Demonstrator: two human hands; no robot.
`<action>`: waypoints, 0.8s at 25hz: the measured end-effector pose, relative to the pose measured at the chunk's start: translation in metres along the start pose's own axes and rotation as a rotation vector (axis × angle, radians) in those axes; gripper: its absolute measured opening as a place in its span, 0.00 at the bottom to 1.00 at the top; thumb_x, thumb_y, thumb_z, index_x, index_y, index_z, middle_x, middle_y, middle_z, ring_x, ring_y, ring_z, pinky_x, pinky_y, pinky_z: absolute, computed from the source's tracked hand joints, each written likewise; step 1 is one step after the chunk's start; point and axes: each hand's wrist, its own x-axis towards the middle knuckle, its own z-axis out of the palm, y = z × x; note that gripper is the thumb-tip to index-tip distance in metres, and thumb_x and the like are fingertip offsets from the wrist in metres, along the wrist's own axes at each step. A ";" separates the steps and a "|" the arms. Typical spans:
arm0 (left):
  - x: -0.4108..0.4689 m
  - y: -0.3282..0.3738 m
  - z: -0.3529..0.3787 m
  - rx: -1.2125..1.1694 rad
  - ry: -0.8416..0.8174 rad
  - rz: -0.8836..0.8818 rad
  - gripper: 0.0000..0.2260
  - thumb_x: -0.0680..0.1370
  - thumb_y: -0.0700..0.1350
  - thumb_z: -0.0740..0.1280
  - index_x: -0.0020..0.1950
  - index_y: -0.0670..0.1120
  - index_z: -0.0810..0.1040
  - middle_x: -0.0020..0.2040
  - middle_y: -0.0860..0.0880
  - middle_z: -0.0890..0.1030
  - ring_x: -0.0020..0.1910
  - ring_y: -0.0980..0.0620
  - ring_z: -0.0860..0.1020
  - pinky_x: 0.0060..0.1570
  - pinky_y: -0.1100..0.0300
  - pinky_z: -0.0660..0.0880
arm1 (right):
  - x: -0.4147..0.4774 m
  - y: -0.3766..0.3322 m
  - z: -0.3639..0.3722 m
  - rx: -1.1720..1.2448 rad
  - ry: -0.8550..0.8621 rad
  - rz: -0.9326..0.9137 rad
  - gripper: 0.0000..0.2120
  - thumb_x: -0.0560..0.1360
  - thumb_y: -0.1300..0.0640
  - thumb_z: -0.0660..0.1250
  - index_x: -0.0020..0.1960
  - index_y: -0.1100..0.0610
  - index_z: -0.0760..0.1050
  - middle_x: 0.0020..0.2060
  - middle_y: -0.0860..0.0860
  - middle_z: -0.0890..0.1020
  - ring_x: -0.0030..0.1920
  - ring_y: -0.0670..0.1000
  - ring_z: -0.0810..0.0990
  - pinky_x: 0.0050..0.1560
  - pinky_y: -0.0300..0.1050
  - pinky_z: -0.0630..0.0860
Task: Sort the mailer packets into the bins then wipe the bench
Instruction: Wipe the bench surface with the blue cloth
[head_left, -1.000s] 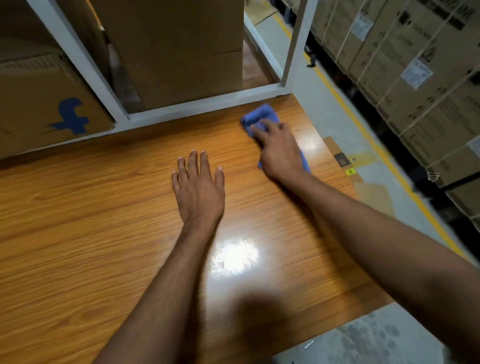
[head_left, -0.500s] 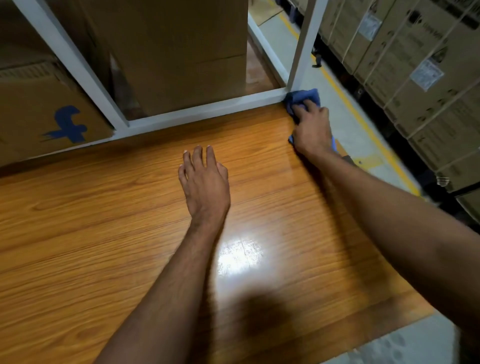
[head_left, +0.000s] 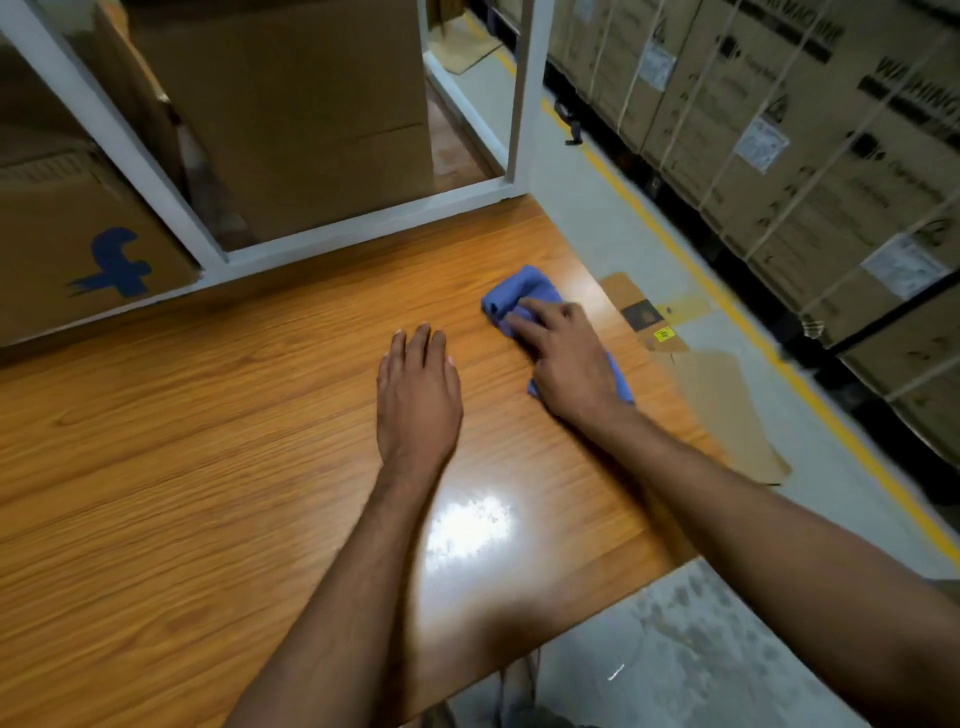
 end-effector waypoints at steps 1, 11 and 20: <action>-0.007 0.001 0.000 -0.011 0.006 0.002 0.21 0.86 0.47 0.56 0.78 0.44 0.70 0.79 0.45 0.68 0.80 0.42 0.62 0.78 0.46 0.60 | -0.031 -0.018 0.010 0.008 -0.048 -0.103 0.32 0.63 0.56 0.64 0.68 0.54 0.78 0.69 0.53 0.76 0.59 0.57 0.71 0.61 0.50 0.72; -0.046 0.003 -0.007 0.003 -0.008 -0.010 0.20 0.87 0.48 0.54 0.78 0.45 0.69 0.79 0.48 0.68 0.80 0.47 0.62 0.78 0.46 0.59 | -0.075 -0.011 -0.016 -0.012 0.001 -0.006 0.31 0.66 0.56 0.60 0.69 0.56 0.78 0.69 0.55 0.77 0.60 0.60 0.73 0.59 0.53 0.74; -0.099 -0.007 -0.015 -0.030 -0.010 -0.014 0.20 0.86 0.48 0.55 0.78 0.45 0.70 0.79 0.45 0.68 0.80 0.43 0.62 0.78 0.45 0.59 | -0.106 0.006 -0.025 -0.069 0.090 0.210 0.29 0.70 0.59 0.57 0.69 0.57 0.78 0.69 0.56 0.76 0.58 0.61 0.72 0.60 0.57 0.73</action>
